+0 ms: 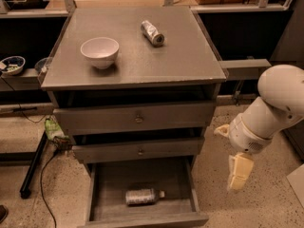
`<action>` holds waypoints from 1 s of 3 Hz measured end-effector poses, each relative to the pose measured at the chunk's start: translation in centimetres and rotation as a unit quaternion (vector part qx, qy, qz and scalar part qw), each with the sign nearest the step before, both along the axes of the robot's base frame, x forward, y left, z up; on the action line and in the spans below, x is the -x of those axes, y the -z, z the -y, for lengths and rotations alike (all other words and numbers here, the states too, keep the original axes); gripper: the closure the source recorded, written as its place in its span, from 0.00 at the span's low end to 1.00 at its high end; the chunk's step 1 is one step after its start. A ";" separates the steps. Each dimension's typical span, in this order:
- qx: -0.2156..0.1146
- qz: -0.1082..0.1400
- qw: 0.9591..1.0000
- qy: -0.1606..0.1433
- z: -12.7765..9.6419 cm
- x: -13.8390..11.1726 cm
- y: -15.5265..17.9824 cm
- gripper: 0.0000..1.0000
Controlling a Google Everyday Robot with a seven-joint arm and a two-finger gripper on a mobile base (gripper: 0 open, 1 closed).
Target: Pick blue plastic bottle from bottom drawer and place on counter
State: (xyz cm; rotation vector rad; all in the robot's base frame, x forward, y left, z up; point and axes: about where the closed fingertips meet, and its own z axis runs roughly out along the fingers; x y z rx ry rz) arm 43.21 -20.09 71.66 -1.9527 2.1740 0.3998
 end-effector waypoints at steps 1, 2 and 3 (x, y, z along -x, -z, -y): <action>-0.012 0.010 1.000 0.013 -1.0 -0.9 1.3 0.00; -0.034 0.023 0.999 0.031 -3.3 -3.1 3.1 0.00; -0.046 0.035 0.998 0.036 -5.0 -5.3 4.1 0.00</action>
Offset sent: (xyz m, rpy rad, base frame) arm 0.0592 0.0586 -0.0508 0.1226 -0.0821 -0.1068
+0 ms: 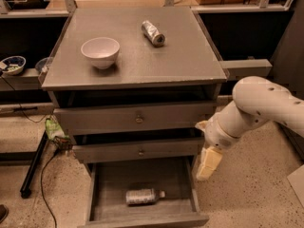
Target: Pick blue plastic bottle from bottom drawer and place on counter
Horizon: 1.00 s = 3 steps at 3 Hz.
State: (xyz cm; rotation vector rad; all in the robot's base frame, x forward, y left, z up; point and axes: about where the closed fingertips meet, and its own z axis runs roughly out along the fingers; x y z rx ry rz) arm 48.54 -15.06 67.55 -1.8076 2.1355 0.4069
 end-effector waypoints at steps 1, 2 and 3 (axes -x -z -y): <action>-0.012 -0.002 1.000 -0.011 -2.8 -2.3 2.2 0.00; -0.012 -0.001 1.000 -0.009 -2.8 -2.3 2.3 0.00; -0.024 -0.006 0.999 0.021 -2.9 -2.3 3.7 0.00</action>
Offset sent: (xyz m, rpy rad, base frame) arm 0.0334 0.0436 -0.0374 0.0327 0.0200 0.0429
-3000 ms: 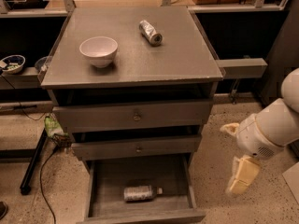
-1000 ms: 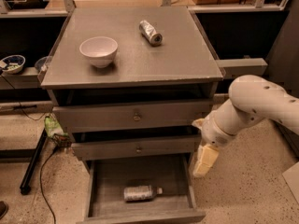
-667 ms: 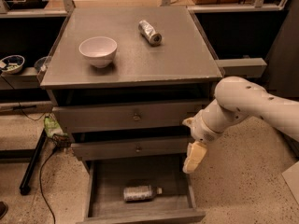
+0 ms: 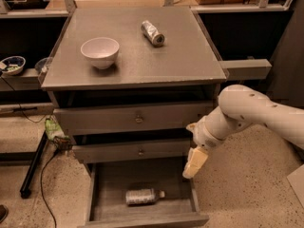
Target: Pick blue plastic bottle from bottom drawer and place on counter
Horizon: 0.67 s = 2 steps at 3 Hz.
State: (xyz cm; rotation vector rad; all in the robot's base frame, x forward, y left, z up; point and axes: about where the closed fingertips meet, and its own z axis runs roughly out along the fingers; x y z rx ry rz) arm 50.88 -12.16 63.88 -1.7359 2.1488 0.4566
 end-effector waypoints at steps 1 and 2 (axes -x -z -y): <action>-0.021 -0.017 0.999 0.023 -0.3 -0.2 3.0 0.00; -0.043 -0.059 0.997 0.011 -2.5 0.0 8.9 0.00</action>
Offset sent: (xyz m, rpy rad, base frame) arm 0.0055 0.0158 -0.0989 0.1106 0.1226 -0.0795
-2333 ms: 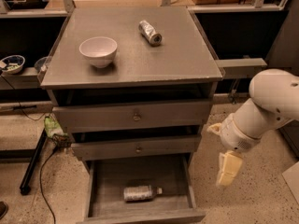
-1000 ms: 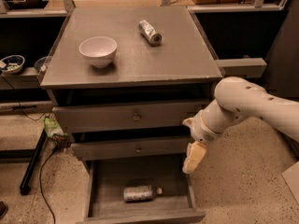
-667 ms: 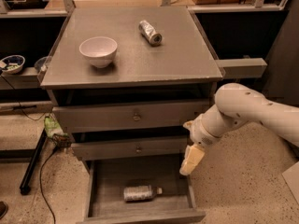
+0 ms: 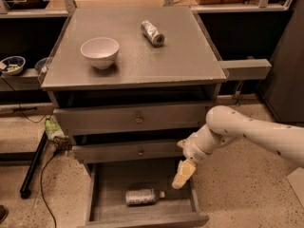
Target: Pick blue plastic bottle from bottom drawer and place on counter
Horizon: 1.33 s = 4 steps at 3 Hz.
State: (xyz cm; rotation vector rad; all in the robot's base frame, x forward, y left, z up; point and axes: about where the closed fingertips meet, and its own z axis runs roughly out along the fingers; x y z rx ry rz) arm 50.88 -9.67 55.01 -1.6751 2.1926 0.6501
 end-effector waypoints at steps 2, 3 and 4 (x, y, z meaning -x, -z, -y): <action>0.024 0.020 0.999 0.021 -0.4 0.6 1.4 0.00; 0.028 0.065 0.996 0.060 -0.4 -0.4 2.3 0.00; 0.026 0.068 0.995 0.063 -0.5 -0.6 2.3 0.00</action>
Offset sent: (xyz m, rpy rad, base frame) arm -0.0131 0.0050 -0.0283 -0.1174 -0.0986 -0.1039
